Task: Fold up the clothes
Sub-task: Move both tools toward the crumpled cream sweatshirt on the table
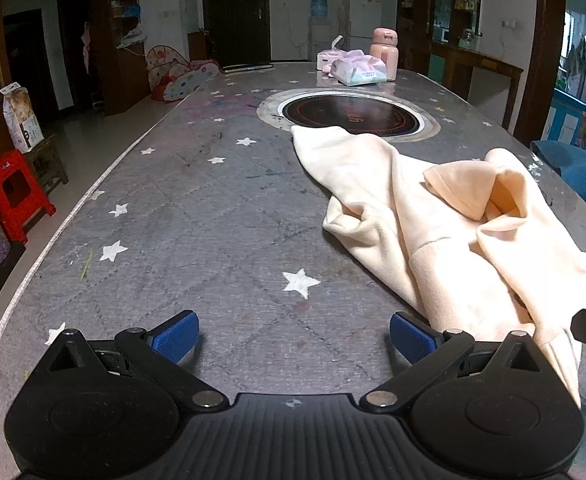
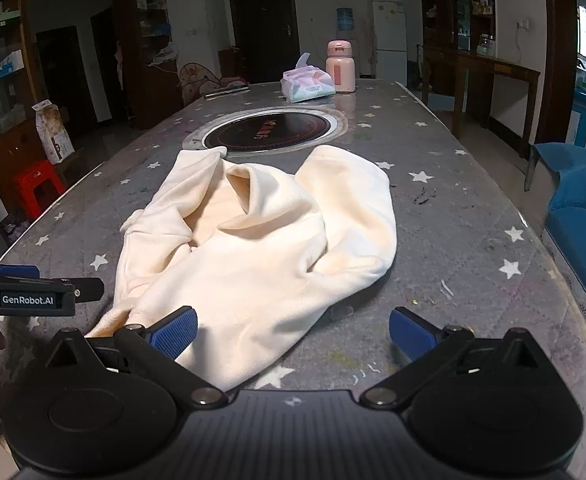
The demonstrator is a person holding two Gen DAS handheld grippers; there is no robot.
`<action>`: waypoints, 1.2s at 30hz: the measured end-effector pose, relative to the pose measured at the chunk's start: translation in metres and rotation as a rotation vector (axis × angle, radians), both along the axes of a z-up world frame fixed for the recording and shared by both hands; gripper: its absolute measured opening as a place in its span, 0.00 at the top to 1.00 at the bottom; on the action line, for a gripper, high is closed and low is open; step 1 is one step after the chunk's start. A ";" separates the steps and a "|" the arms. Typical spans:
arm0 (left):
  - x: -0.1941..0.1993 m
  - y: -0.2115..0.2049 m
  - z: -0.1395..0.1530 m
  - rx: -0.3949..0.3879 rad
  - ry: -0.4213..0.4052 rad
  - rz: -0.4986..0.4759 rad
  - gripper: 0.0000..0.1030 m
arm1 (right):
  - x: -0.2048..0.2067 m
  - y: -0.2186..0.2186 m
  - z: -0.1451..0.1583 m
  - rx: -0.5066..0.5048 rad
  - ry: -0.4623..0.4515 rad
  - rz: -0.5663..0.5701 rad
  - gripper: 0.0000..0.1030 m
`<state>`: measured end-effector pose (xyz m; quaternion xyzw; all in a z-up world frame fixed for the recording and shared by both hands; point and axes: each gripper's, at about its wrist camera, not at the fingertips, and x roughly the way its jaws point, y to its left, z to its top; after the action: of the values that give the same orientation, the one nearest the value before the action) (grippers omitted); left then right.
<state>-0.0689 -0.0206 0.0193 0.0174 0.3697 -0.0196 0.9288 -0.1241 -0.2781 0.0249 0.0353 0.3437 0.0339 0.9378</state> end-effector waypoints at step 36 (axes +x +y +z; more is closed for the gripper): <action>0.037 -0.019 0.020 0.001 -0.014 -0.068 0.00 | 0.042 0.011 0.013 -0.037 -0.014 0.076 0.18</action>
<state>-0.0319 -0.0400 0.0395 0.0307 0.3625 -0.0510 0.9301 -0.0821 -0.2671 0.0376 0.0046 0.3389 0.0635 0.9387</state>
